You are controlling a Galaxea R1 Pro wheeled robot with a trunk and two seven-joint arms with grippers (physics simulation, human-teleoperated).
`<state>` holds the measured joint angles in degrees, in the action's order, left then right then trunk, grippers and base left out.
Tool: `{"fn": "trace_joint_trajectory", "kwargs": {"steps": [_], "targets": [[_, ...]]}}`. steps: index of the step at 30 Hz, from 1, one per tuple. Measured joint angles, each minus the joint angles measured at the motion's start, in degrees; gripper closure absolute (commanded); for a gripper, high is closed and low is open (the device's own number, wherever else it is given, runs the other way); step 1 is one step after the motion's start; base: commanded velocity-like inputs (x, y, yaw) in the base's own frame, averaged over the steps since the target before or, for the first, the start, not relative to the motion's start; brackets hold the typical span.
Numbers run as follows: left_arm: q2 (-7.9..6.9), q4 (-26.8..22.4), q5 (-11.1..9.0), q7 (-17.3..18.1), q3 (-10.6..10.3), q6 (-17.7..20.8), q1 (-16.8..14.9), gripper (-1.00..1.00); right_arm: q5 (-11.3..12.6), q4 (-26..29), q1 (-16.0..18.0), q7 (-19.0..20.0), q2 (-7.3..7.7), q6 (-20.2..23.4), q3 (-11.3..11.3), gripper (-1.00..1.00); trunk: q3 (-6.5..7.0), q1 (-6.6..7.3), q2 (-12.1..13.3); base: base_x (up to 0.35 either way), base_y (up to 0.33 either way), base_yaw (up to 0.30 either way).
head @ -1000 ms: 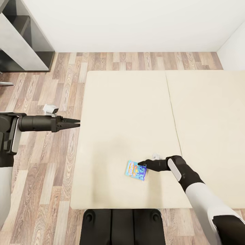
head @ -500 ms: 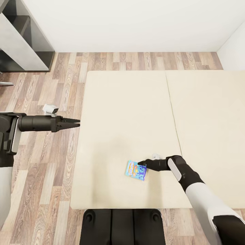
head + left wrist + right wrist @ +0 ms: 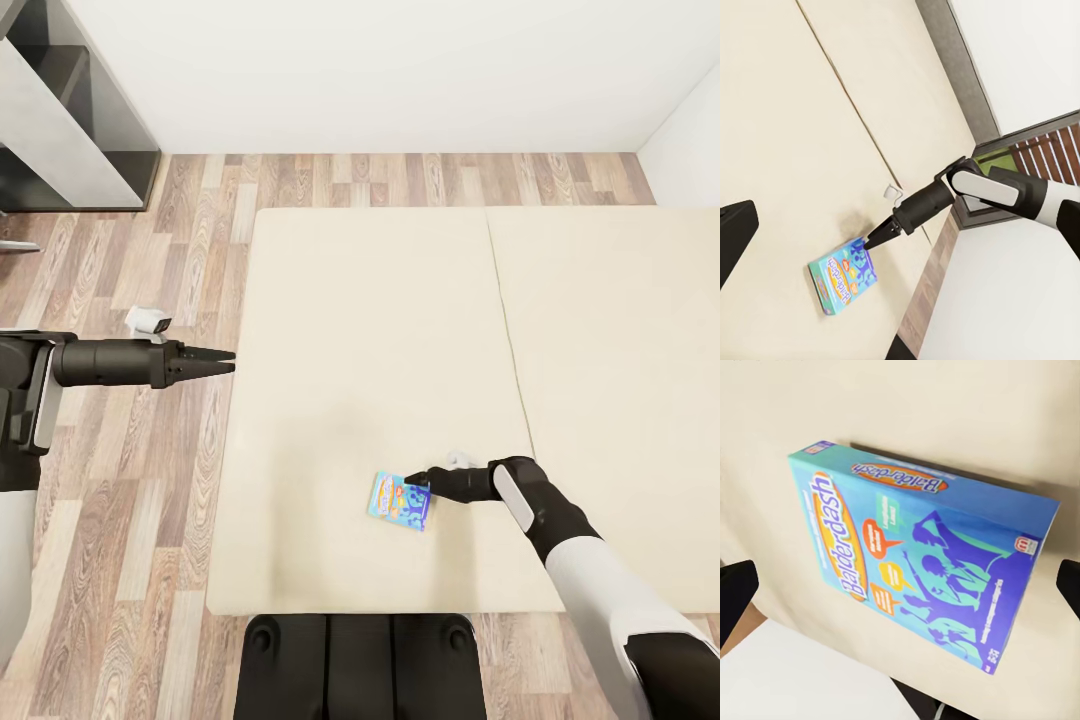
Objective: Put all the toys in the child's room - the three board games (two on the bed and one on the table), the two jigsaw puzzles on the table, and the tennis ball on the table - inside the toy box on the table in the child's room.
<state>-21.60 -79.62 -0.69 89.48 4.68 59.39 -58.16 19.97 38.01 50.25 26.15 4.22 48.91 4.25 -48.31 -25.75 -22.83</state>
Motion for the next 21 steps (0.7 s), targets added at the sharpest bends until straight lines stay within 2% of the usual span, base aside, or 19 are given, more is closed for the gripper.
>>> {"fn": "trace_joint_trajectory", "kwargs": {"steps": [21], "targets": [[0.0,0.0,0.0,0.0,0.1,0.0,0.0,-1.0,0.1,-0.1,0.0,0.6,0.02,0.0,-0.3,-1.0,-1.03,0.0,0.0,0.0,0.0,0.0]]}}
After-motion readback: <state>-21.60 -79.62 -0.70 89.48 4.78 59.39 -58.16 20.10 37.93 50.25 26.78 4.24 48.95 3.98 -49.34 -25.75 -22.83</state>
